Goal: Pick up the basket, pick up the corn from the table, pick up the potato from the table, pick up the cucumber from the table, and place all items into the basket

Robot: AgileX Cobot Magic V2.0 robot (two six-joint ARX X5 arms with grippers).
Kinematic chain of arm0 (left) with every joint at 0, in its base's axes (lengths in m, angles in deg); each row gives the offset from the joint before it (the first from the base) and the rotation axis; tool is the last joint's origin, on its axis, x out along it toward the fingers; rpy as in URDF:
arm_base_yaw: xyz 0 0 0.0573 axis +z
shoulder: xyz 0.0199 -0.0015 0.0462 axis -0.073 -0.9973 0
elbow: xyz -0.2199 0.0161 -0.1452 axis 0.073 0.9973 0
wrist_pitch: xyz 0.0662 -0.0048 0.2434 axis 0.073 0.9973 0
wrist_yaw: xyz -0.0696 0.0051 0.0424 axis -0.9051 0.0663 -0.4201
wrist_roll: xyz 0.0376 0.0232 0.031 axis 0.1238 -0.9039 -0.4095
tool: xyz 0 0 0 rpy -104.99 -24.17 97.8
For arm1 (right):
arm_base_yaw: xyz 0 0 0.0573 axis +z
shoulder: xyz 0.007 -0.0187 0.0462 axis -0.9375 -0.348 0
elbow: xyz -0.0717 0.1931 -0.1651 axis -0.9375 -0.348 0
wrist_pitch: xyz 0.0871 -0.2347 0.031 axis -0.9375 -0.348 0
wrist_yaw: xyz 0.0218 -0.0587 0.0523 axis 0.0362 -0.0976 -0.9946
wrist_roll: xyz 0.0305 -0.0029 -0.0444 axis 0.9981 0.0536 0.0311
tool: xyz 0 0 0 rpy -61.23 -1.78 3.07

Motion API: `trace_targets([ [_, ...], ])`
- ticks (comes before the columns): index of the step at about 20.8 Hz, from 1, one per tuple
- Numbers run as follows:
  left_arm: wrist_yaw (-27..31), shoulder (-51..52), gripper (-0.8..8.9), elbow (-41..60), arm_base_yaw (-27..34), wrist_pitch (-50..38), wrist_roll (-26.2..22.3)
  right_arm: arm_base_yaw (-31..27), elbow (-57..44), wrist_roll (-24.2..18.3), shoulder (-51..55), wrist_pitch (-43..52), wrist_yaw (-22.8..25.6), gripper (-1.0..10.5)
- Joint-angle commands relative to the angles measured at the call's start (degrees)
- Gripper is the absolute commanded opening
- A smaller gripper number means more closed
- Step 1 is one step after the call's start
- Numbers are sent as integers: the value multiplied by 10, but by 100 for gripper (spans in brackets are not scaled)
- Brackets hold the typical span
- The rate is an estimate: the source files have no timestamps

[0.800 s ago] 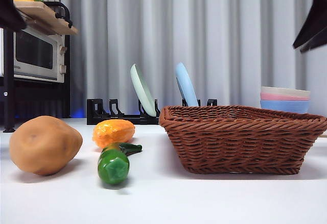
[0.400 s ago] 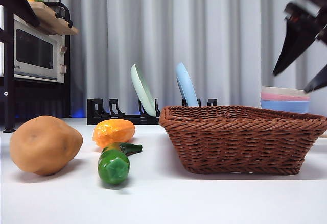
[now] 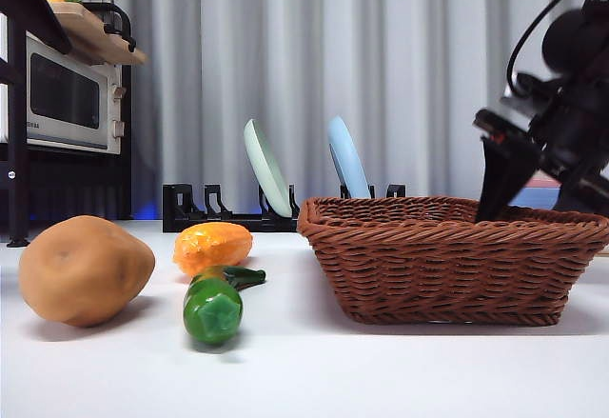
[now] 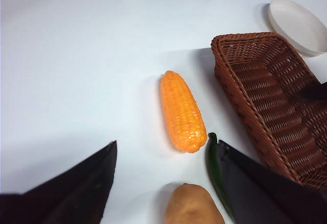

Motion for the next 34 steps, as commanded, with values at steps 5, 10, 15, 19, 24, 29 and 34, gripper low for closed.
trace_targets([
  [5, -4, 0, 328, 0, -1, 4, -1, 2, 2, 21, 14, 5, -4, -15],
  [10, -31, -31, 383, -1, -46, -66, 44, 2, 2, 43, 92, 4, -3, -15],
  [15, -2, -146, 447, -56, -115, -63, 49, 2, 2, 43, 196, -10, -1, -16],
  [19, 85, -270, 447, -152, -166, -15, 35, 2, 2, 43, 271, -35, 0, -15],
  [24, 126, -403, 447, -236, -201, -2, 23, 2, 2, 43, 342, -51, 2, -15],
  [29, 168, -480, 445, -244, -218, -11, 11, 2, 2, 44, 370, -53, 30, -15],
  [34, 169, -510, 363, -244, -221, -26, 7, 2, 2, 44, 370, -55, 30, -15],
])
